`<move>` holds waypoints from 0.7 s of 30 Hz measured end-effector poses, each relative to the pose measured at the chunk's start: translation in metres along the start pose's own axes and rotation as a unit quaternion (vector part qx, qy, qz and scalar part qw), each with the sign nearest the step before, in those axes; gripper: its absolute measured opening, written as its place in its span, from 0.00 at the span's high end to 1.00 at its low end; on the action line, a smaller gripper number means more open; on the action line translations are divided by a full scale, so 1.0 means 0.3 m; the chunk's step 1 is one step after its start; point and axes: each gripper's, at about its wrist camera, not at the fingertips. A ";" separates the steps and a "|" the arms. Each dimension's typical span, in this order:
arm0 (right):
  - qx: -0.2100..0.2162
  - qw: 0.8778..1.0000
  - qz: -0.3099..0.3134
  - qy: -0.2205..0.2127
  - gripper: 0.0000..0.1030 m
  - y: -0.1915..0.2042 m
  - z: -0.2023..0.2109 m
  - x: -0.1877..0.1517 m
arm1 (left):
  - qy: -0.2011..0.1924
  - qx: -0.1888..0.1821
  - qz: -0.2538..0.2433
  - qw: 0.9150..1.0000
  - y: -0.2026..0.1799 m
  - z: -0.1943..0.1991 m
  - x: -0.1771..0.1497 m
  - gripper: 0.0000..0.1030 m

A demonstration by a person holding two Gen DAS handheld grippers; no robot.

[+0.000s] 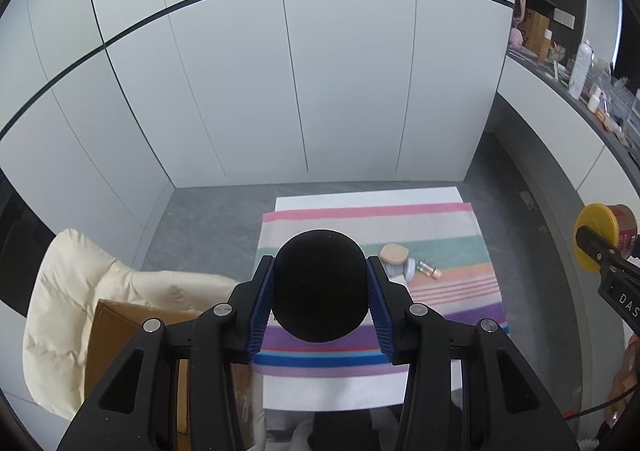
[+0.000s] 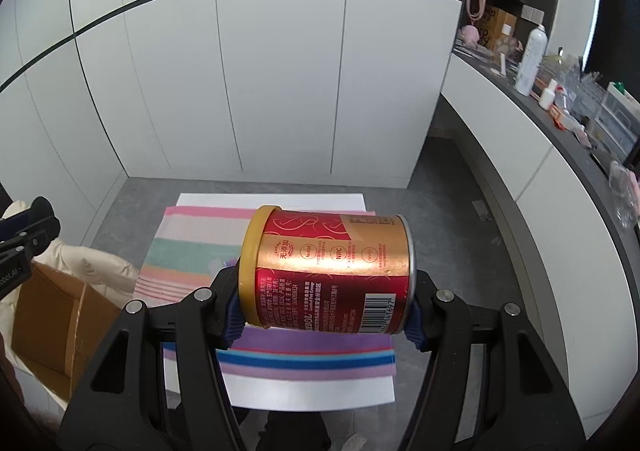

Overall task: Organize objects
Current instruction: 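Lift both held items and carry them toward the cardboard box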

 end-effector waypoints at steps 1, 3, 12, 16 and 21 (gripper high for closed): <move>-0.001 1.000 -0.001 0.001 0.38 0.002 0.013 -0.023 | -0.002 0.000 -0.002 1.000 -0.001 0.015 -0.015 0.56; 0.001 1.000 -0.004 0.001 0.38 0.006 0.039 -0.065 | -0.005 0.000 -0.001 1.000 0.004 0.045 -0.048 0.56; 0.019 1.000 0.005 0.008 0.38 0.057 0.166 -0.258 | -0.007 0.001 0.014 1.000 0.049 0.129 -0.228 0.56; 0.020 1.000 0.013 0.008 0.38 0.090 0.214 -0.331 | 0.000 -0.004 0.022 1.000 0.068 0.161 -0.298 0.56; 0.036 0.999 0.005 0.019 0.38 0.113 0.258 -0.430 | 0.006 -0.005 0.029 1.000 0.098 0.205 -0.407 0.56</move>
Point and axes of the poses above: each gripper's, at about its wrist camera, not at the fingertips, and z roughly against the way its jaws point, y to its left, x to its top, and after that the axes turned 15 degrees about x, right-handed
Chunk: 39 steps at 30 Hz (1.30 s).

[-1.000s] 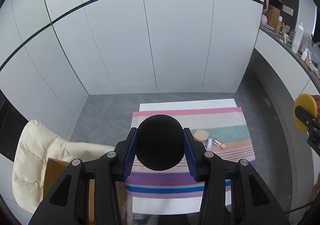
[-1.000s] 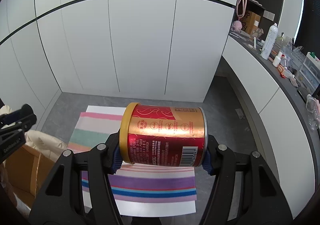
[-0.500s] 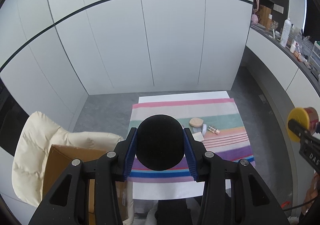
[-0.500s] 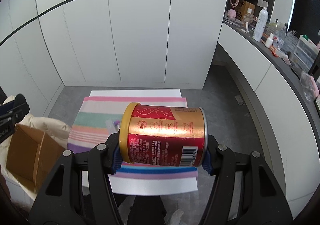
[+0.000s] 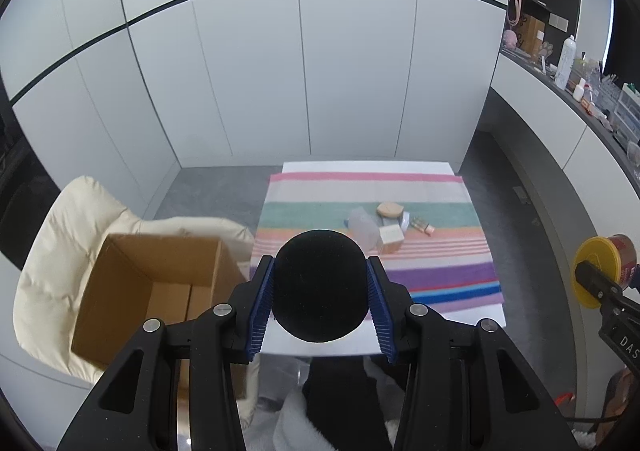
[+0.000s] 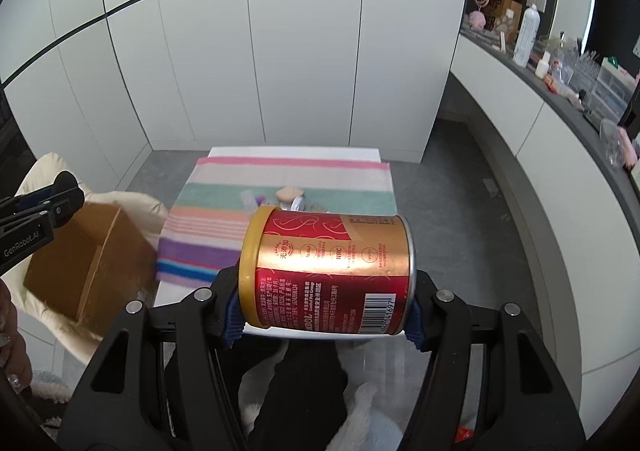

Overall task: Organize objects
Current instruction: 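Lift both held items and carry them toward the cardboard box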

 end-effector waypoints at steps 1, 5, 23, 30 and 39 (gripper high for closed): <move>0.000 1.000 0.000 0.000 0.38 0.003 0.007 -0.015 | 0.003 -0.003 0.004 1.000 0.010 0.007 -0.020 0.56; 0.001 1.000 0.010 0.013 0.38 0.031 0.023 -0.093 | 0.016 -0.015 0.016 1.000 0.043 0.029 -0.089 0.56; 0.029 0.998 0.012 0.057 0.38 0.038 0.044 -0.279 | 0.032 0.010 0.011 0.999 0.117 0.055 -0.239 0.56; 0.025 0.998 0.006 0.061 0.38 0.033 0.025 -0.277 | 0.039 0.006 0.011 0.999 0.116 0.008 -0.239 0.56; 0.029 0.995 0.035 0.084 0.38 0.115 -0.045 -0.245 | 0.056 0.019 0.052 0.997 0.228 -0.038 -0.275 0.56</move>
Point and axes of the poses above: each gripper's, at about its wrist camera, not at the fingertips, and z roughly against the way its jaws point, y to its left, x to its top, and after that the axes turned 15 degrees about x, right-handed
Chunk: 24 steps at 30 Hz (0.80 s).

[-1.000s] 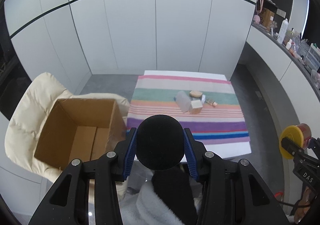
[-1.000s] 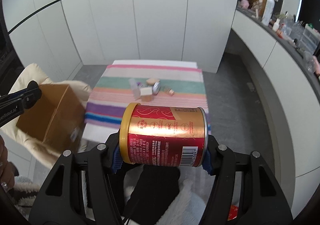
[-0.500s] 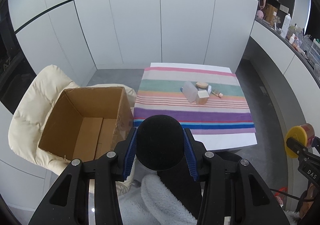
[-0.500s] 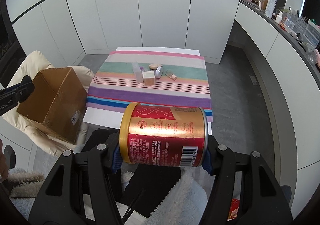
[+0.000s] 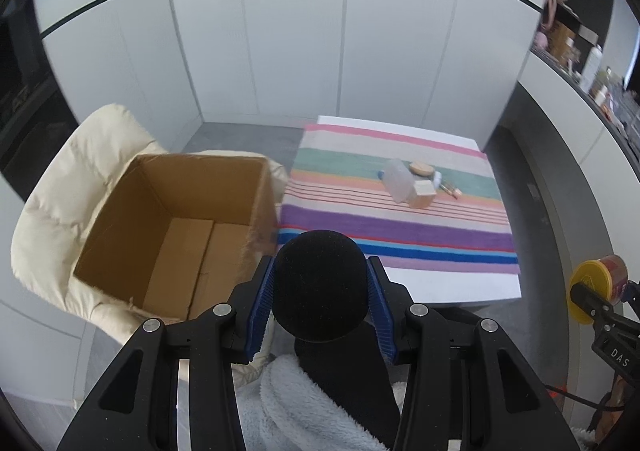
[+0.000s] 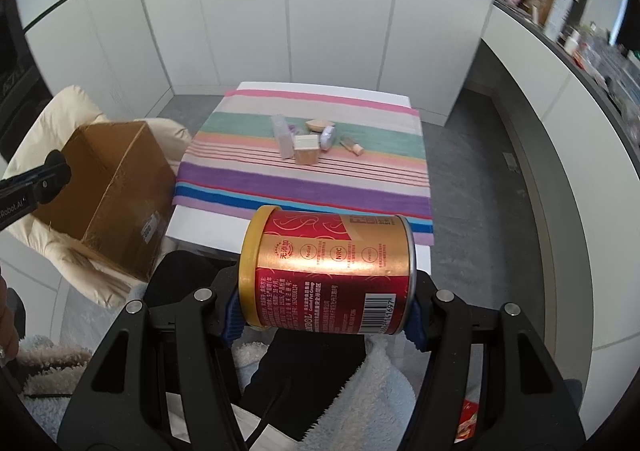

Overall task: Organize objects
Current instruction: 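Lift both held items and carry them toward the cardboard box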

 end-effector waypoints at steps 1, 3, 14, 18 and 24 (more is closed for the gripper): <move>0.003 1.000 0.009 0.002 0.38 0.023 -0.010 0.009 | 0.001 0.003 0.006 1.000 0.021 -0.002 -0.005 0.56; 0.011 1.000 0.025 0.006 0.38 0.066 -0.030 0.024 | 0.005 0.013 0.020 1.000 0.075 -0.008 -0.020 0.56; 0.090 0.986 0.139 0.035 0.38 0.444 -0.171 0.076 | 0.031 0.080 0.110 0.990 0.440 -0.037 -0.117 0.56; 0.122 0.974 0.183 0.049 0.38 0.597 -0.215 0.079 | 0.045 0.103 0.140 0.984 0.556 -0.048 -0.170 0.56; 0.162 0.955 0.240 0.069 0.38 0.791 -0.277 0.042 | 0.058 0.134 0.171 0.974 0.676 -0.071 -0.220 0.55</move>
Point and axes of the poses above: each gripper's, at about its wrist camera, not at the fingertips, and z roughly against the way its jaws point, y to its left, x to its top, and after that the axes turned 15 degrees about x, right-handed
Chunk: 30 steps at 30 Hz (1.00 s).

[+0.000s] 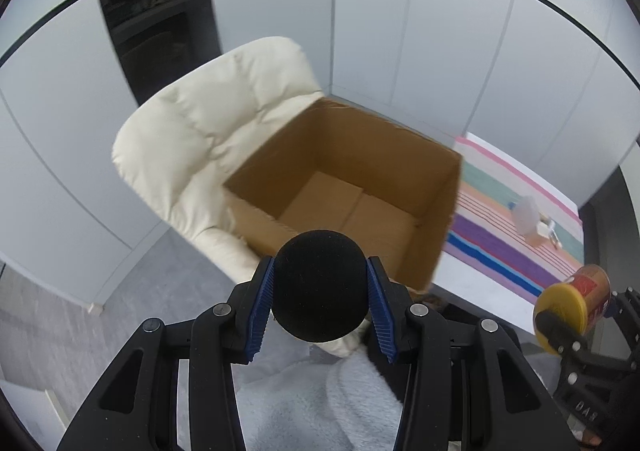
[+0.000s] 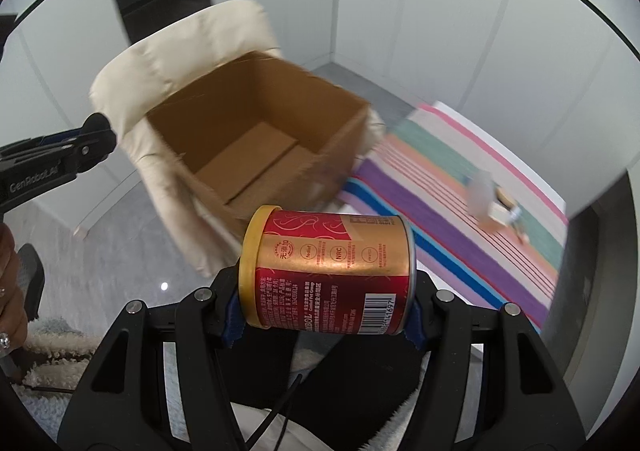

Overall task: Organize objects
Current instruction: 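Lift both held items and carry them toward the cardboard box, then open both tools over the cardboard box, dropping sponge and can inside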

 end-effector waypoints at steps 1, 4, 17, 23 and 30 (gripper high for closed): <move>0.004 1.000 0.008 0.003 0.38 0.024 -0.015 0.006 | 0.003 0.003 0.003 1.000 0.008 -0.011 0.003 0.55; 0.015 1.000 0.019 0.011 0.38 0.065 -0.042 0.013 | 0.015 0.003 0.009 1.000 0.016 -0.056 0.009 0.55; 0.017 0.999 0.007 0.039 0.38 0.010 -0.154 0.060 | 0.053 -0.014 0.005 0.998 -0.101 -0.237 0.074 0.55; 0.018 0.998 0.017 0.051 0.38 -0.002 -0.278 0.139 | 0.061 -0.015 0.001 0.998 -0.156 -0.325 0.140 0.55; 0.020 0.997 0.020 0.070 0.38 -0.020 -0.471 0.243 | 0.082 -0.007 0.008 0.997 -0.186 -0.472 0.232 0.55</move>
Point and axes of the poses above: each gripper's, at about its wrist camera, not at the fingertips, and z roughly against the way its jaws point, y to its left, x to its top, and after that the axes turned 15 degrees about x, right-handed
